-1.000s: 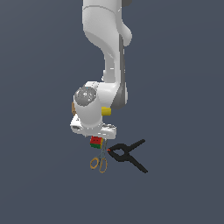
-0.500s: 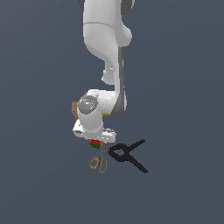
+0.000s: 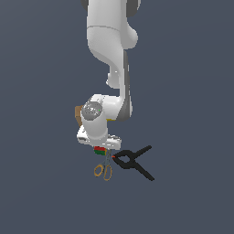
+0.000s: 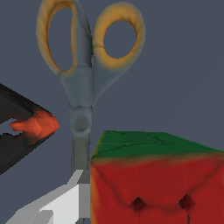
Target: Pick up a designated object from a clutter of objects.
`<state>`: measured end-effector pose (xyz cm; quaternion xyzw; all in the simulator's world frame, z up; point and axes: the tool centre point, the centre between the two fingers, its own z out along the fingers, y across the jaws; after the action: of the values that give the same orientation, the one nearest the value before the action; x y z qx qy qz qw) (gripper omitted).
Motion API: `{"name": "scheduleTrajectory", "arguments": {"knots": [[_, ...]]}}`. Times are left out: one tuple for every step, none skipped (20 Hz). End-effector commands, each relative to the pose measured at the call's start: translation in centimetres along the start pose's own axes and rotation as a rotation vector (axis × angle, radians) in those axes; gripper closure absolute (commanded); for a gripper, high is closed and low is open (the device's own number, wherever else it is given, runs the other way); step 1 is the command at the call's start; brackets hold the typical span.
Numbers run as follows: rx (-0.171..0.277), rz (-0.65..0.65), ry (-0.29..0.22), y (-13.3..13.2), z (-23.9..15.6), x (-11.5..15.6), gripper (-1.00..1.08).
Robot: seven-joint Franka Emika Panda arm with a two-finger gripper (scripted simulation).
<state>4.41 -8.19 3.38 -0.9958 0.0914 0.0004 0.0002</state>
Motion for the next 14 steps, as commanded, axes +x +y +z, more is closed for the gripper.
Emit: {"name": "scheduleTrajectory", "arguments": {"knots": [[0.0, 0.0, 0.0, 0.0, 0.1, 0.0, 1.08], [0.0, 0.0, 0.0, 0.0, 0.1, 0.0, 1.08], [0.0, 0.0, 0.0, 0.0, 0.1, 0.0, 1.08], [0.0, 0.0, 0.0, 0.0, 0.0, 0.0, 1.08], [0.0, 0.0, 0.0, 0.0, 0.0, 0.0, 1.08], [0.0, 0.0, 0.0, -0.1, -0.1, 0.0, 1.08], [0.0, 0.0, 0.0, -0.2, -0.3, 0.0, 1.08], [0.0, 0.0, 0.0, -0.4, -0.5, 0.0, 1.08], [0.0, 0.0, 0.0, -0.6, -0.7, 0.0, 1.08], [0.0, 0.0, 0.0, -0.9, -1.1, 0.0, 1.08], [0.0, 0.0, 0.0, -1.3, -1.4, 0.0, 1.08], [0.0, 0.0, 0.0, -1.7, -1.9, 0.0, 1.08], [0.0, 0.0, 0.0, -2.2, -2.4, 0.0, 1.08], [0.0, 0.0, 0.0, -2.7, -3.0, 0.0, 1.08]]}}
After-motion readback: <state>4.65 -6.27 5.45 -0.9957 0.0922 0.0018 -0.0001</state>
